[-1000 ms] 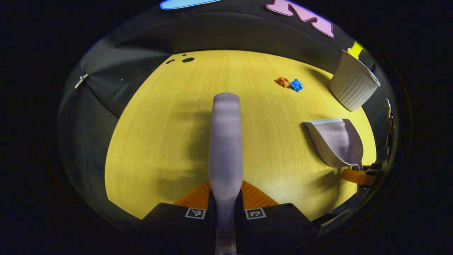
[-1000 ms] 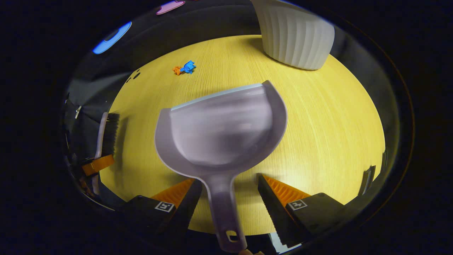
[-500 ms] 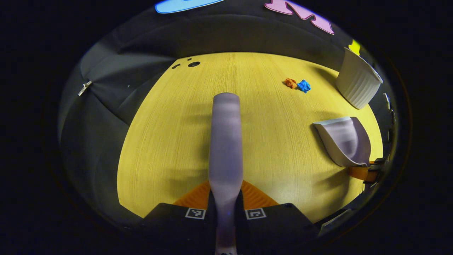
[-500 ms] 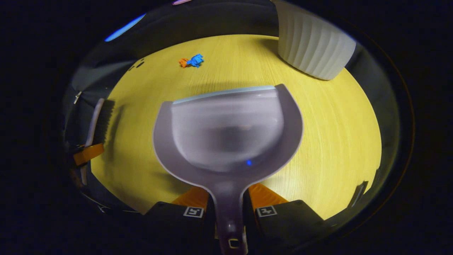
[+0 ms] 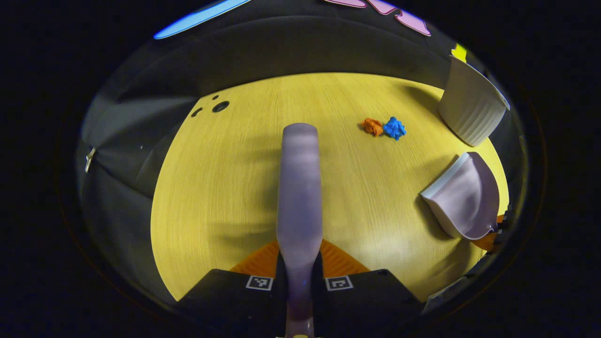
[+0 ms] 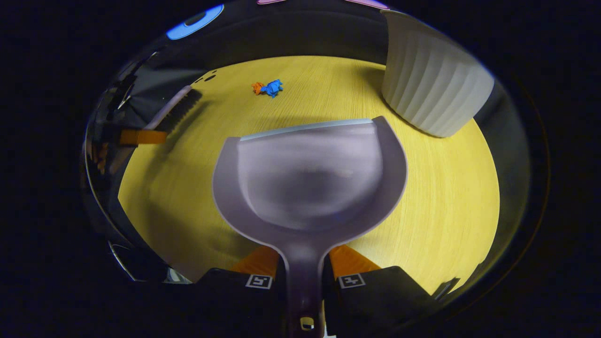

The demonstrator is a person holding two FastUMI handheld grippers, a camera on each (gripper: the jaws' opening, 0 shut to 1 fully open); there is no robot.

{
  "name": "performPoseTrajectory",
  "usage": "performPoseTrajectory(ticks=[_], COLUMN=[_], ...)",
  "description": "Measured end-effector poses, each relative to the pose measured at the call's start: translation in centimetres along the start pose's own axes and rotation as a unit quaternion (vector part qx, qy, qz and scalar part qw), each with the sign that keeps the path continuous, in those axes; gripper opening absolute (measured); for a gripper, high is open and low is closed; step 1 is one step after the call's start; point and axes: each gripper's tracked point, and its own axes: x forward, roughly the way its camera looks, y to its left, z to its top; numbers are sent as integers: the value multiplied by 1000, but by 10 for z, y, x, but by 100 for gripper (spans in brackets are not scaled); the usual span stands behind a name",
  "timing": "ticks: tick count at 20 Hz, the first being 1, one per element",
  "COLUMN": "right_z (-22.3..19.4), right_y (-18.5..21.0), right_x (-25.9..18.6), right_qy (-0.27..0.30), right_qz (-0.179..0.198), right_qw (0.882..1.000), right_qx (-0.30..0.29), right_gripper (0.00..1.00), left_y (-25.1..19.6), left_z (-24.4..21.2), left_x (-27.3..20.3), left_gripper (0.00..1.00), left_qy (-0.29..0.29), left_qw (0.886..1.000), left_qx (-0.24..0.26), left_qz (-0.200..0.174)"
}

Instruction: Pick up the small broom and dustpan from the desktop, sweep the trash into the dustpan with the broom, and then empty the trash into the garbage bin.

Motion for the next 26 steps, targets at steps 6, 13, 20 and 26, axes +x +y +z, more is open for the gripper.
performPoseTrajectory(ticks=[6,13,20,26], right_z=[4,-11,-10,-10], right_y=[-18,-15,-21,-20], right_x=[1,2,4,6], right_qy=[16,37,45,44], right_qz=[36,57,63,66], right_qw=[999,997,995,995], right_qx=[-11,-44,-59,-62], right_gripper=[36,36,36,36], left_y=[-14,-80,-147,-196], left_z=[94,126,83,23], left_x=[59,92,65,18], left_gripper=[26,27,24,27], left_qy=[-17,-23,18,71], left_qw=[987,942,886,889], left_qx=[157,330,435,388], left_qz=[9,-55,-160,-232])
